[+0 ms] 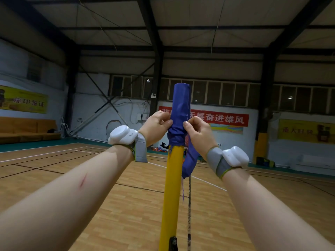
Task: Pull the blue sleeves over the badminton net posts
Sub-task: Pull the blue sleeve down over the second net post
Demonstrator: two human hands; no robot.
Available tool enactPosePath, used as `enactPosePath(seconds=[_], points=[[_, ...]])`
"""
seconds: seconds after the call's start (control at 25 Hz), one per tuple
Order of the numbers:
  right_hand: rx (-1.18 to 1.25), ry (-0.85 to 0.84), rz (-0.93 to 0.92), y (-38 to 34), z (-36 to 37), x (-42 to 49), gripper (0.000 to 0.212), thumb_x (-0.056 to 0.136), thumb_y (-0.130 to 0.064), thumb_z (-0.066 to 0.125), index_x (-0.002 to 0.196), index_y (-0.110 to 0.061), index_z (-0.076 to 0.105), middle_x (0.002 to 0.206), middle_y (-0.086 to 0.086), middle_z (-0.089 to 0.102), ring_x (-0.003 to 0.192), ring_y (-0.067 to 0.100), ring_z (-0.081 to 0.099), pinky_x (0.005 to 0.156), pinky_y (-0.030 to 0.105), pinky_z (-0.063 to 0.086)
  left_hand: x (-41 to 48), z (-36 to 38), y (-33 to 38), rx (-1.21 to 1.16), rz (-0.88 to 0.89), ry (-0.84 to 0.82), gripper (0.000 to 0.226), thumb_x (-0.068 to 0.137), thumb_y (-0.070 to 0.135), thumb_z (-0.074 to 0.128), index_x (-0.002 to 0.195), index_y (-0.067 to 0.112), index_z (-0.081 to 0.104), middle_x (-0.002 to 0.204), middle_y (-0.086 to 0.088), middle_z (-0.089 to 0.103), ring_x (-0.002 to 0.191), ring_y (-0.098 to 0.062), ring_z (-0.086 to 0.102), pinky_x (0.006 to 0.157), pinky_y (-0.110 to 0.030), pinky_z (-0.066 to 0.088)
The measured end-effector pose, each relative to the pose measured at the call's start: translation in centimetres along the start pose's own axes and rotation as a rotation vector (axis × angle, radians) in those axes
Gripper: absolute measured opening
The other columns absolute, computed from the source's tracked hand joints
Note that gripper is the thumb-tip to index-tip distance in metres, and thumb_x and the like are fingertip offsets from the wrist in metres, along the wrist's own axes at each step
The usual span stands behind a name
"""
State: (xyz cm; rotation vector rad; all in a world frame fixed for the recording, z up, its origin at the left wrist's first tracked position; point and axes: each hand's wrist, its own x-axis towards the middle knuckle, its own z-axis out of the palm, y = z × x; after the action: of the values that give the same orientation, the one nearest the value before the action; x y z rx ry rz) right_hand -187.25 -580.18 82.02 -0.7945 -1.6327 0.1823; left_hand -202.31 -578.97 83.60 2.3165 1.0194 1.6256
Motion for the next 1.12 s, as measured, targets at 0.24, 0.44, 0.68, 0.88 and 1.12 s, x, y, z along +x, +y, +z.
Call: enactPosePath(seconds=[0.24,0.44,0.68,0.88,1.12], points=[[0.022,0.093,0.044,-2.2,-1.3,3.4,0.022,0.091,-0.035,0.052,0.096,-0.014,0.048,0.082,-0.006,0.054,0.086,0.018,0.057,0.085,0.041,0.052,0.6,-0.1,1.4,0.096,-0.033,-0.001,0.029,0.088,0.010,0.053,0.061,0.016,0.044,0.076,0.000,0.045,0.068,-0.013,0.044,0.068,-0.024,0.037],[-0.042,0.073,0.006,-2.5,-1.1,4.1,0.009,0.095,-0.022,0.047,0.094,-0.013,0.047,0.078,-0.006,0.051,0.084,0.019,0.054,0.084,0.042,0.049,2.8,-1.0,2.7,-0.109,-0.113,0.060,0.023,0.098,0.031,0.036,0.076,0.024,0.036,0.070,-0.011,0.053,0.052,-0.020,0.053,0.041,-0.024,0.038],[-0.029,0.084,-0.057,-2.0,-0.8,3.8,0.006,0.095,-0.016,0.045,0.091,-0.012,0.047,0.074,-0.005,0.048,0.076,0.015,0.049,0.072,0.032,0.045,3.1,-0.2,3.0,-0.119,-0.009,0.100,0.032,0.096,0.011,0.039,0.066,0.021,0.038,0.060,0.002,0.038,0.046,-0.004,0.039,0.038,-0.008,0.030],[-0.013,0.062,-0.070,-1.7,-0.4,3.3,0.006,0.094,-0.016,0.047,0.090,-0.013,0.050,0.074,-0.007,0.049,0.072,0.008,0.048,0.069,0.022,0.044,3.0,0.3,1.9,-0.165,-0.103,0.095,0.020,0.097,0.022,0.037,0.078,0.019,0.040,0.065,0.001,0.041,0.055,-0.012,0.039,0.045,-0.022,0.033],[0.001,0.041,-0.083,-1.4,-0.5,3.0,0.006,0.093,-0.013,0.048,0.088,-0.012,0.050,0.072,-0.006,0.048,0.069,0.007,0.046,0.068,0.019,0.041,2.8,0.8,1.9,-0.162,-0.040,0.137,0.027,0.098,0.013,0.035,0.073,0.024,0.037,0.065,0.003,0.038,0.056,-0.009,0.035,0.047,-0.018,0.036]])
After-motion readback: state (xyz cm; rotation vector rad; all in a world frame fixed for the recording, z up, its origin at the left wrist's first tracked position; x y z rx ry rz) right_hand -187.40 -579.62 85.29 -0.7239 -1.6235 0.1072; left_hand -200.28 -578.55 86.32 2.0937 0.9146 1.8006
